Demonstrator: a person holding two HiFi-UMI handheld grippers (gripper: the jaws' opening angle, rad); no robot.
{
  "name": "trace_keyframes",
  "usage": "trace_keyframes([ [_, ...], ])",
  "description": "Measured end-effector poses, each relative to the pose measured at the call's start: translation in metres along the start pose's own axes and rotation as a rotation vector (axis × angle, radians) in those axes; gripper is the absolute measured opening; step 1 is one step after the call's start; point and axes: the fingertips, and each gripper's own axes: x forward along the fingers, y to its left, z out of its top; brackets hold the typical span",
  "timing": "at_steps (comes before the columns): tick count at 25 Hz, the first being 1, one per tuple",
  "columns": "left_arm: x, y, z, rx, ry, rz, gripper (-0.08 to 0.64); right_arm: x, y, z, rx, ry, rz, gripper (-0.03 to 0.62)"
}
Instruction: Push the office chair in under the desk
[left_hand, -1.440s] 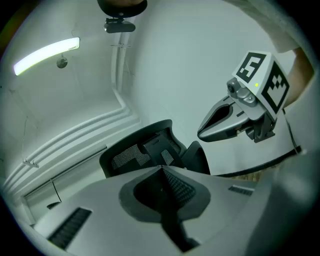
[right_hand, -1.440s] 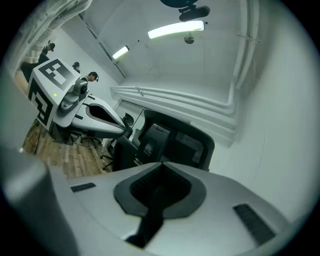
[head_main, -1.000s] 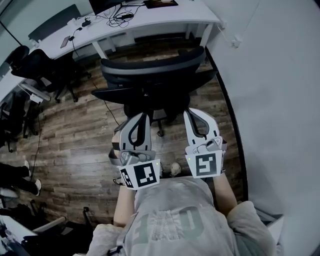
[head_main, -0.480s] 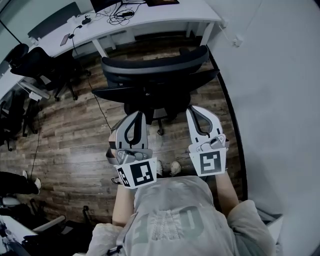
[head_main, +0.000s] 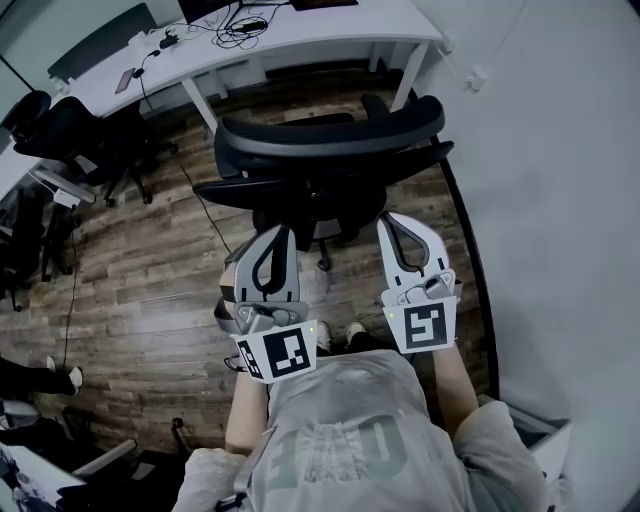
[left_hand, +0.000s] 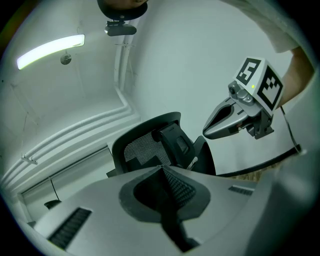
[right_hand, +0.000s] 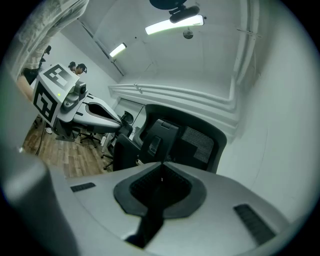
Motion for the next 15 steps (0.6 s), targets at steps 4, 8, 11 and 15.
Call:
trace_keyframes([
  [4,0.004,0.01,-0.01,-0.007,-0.012,-0.019,0.014,0.007,-0.003,0.007,0.006,-0.008,-0.03,0.021],
  [8,0.016,0.013,-0.015,-0.02,-0.009,-0.027,0.014,0.013,-0.017,-0.005,0.044,0.0,-0.051,0.021],
  [11,0.031,0.018,-0.014,-0.012,-0.012,-0.019,0.014,0.025,-0.032,-0.018,0.028,0.008,-0.041,0.021],
  [15,0.05,0.026,-0.012,-0.007,0.003,0.014,0.014,0.039,-0.044,-0.027,-0.004,0.017,0.022,0.021],
])
